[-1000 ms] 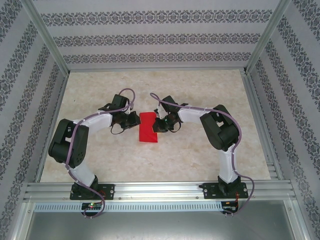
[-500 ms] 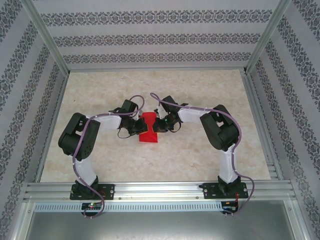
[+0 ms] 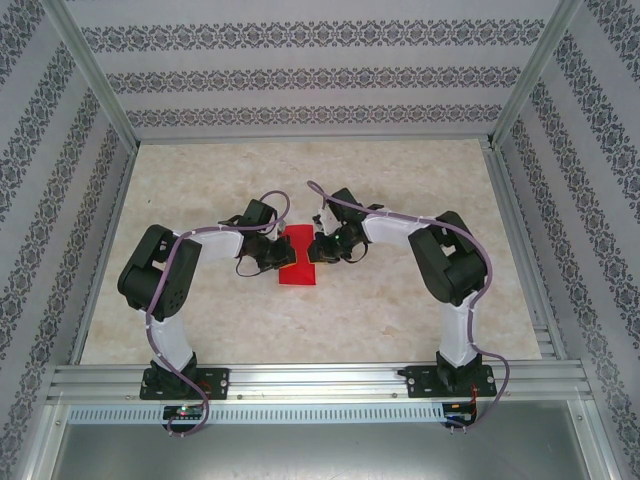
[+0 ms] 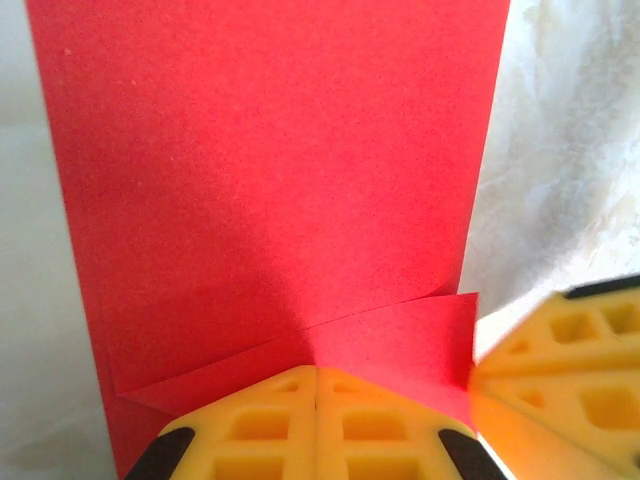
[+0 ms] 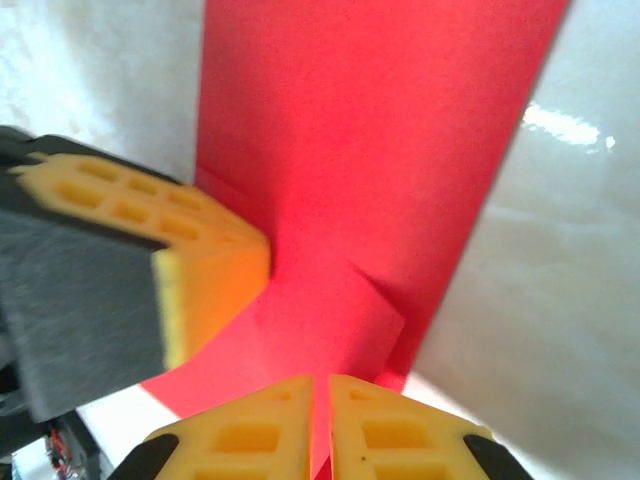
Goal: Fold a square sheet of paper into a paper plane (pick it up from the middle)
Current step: Fold the triangle a second time at the center of the table.
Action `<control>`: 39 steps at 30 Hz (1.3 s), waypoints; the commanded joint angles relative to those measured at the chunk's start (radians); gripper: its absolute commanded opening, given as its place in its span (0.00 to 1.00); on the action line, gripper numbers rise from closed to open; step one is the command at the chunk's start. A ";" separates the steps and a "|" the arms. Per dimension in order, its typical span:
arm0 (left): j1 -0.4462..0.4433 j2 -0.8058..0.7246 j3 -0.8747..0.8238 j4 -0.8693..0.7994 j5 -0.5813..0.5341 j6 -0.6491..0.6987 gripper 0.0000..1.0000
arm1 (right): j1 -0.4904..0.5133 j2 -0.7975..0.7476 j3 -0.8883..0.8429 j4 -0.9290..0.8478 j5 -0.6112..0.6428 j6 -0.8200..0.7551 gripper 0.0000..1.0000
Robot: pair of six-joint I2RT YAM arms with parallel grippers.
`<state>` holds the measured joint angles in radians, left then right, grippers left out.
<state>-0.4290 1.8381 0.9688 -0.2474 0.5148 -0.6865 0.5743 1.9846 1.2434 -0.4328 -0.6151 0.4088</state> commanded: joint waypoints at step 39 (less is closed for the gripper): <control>-0.020 0.027 -0.027 -0.050 -0.098 -0.025 0.04 | 0.094 -0.017 -0.057 -0.115 0.105 -0.056 0.13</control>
<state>-0.4332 1.8359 0.9596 -0.2333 0.5011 -0.6960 0.6659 1.9533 1.1843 -0.5182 -0.5480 0.3794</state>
